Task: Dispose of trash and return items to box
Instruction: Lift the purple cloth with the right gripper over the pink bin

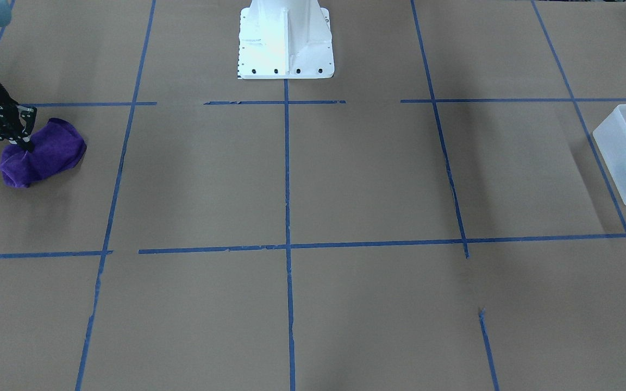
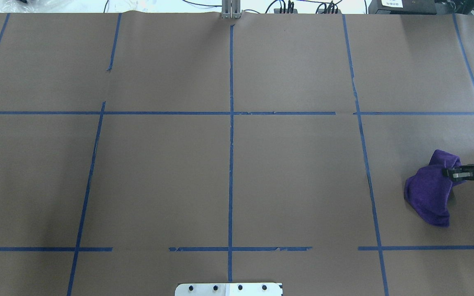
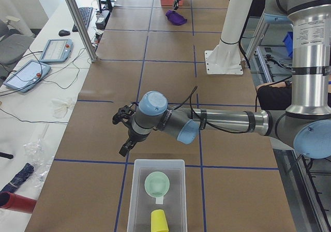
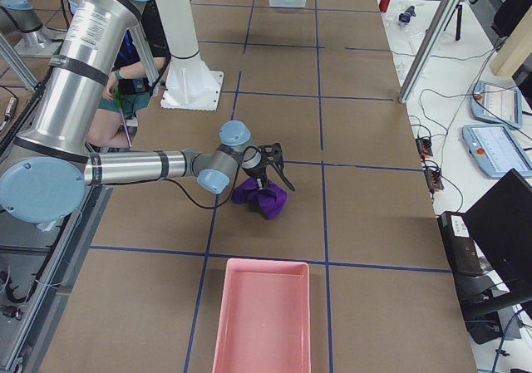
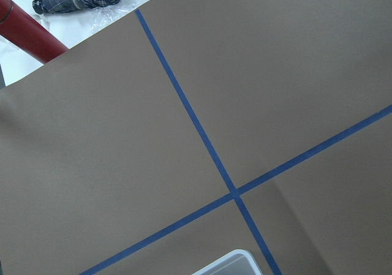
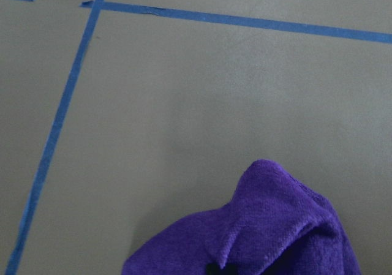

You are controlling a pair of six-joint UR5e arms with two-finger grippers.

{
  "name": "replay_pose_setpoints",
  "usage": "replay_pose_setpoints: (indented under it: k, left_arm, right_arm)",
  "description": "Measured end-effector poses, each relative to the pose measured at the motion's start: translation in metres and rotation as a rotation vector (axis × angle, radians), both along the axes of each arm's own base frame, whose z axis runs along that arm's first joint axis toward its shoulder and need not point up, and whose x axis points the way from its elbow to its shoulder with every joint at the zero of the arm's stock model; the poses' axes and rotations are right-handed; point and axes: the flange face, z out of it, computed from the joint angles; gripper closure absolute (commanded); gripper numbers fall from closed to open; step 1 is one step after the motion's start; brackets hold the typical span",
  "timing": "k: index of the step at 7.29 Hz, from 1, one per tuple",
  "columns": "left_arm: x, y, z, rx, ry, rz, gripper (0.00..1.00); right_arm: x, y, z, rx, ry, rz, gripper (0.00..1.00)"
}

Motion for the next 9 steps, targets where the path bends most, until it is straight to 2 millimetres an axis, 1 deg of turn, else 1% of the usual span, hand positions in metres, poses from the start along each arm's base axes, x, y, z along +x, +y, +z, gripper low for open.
replay_pose_setpoints:
  k: [1,2,3,4,5,6,8,9]
  left_arm:
    - [0.000,0.000,0.000,-0.001,0.000,0.000,0.00]
    - [0.000,0.000,0.001,-0.002,0.000,0.000,0.00]
    - [0.000,0.001,0.001,-0.002,0.000,0.000,0.00]
    - [0.000,0.001,0.001,-0.002,0.000,0.000,0.00]
    - [0.000,0.001,0.001,-0.002,0.000,0.000,0.00]
    - [0.000,0.001,0.001,-0.002,0.000,0.000,0.00]
    - [0.000,0.001,0.000,-0.001,0.001,0.001,0.00]
    - [0.000,0.001,0.000,0.000,0.001,0.001,0.00]
  right_arm:
    - [0.027,-0.005,-0.015,-0.006,-0.036,-0.014,1.00]
    - [0.064,-0.009,-0.023,-0.009,-0.085,-0.036,1.00]
    - [0.094,-0.009,-0.027,-0.008,-0.115,-0.044,1.00]
    - [0.117,-0.006,-0.032,-0.010,-0.117,-0.040,1.00]
    - [0.136,-0.005,-0.038,-0.006,-0.087,-0.039,1.00]
    - [0.164,-0.004,-0.043,0.005,-0.026,-0.050,1.00]
    - [0.230,-0.005,-0.045,0.018,0.090,-0.096,1.00]
    - [0.271,-0.007,-0.040,0.006,0.122,-0.114,1.00]
